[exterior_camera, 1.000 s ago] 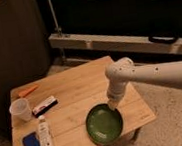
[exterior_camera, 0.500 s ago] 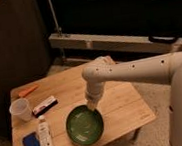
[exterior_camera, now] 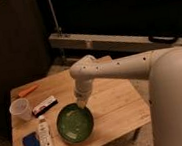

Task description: Drag the ceramic bowl in a circle

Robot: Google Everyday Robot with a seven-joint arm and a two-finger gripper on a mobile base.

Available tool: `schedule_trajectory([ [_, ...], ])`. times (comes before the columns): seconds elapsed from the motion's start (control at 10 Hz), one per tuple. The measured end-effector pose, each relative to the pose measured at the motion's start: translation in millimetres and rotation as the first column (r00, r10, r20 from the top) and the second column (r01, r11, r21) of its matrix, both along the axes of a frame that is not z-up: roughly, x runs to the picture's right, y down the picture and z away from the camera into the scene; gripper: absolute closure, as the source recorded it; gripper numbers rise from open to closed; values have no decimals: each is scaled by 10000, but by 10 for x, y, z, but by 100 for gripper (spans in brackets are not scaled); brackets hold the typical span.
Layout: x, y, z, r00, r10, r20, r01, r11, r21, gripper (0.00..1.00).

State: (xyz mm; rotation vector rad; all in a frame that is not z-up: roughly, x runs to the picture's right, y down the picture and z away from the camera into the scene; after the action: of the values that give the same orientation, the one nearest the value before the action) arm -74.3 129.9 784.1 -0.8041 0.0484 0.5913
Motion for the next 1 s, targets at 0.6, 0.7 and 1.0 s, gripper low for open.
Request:
schedule_trajectory([
  [0.6,-216,-403,586,9951,311,-942,-326,9994,-143,100],
  [0.7,-185,-413,662,9930,308,-1144,-336,9992,-219,100],
  [1.0,217,-419,1040,9764,356,-2130,-504,9966,-645,100],
])
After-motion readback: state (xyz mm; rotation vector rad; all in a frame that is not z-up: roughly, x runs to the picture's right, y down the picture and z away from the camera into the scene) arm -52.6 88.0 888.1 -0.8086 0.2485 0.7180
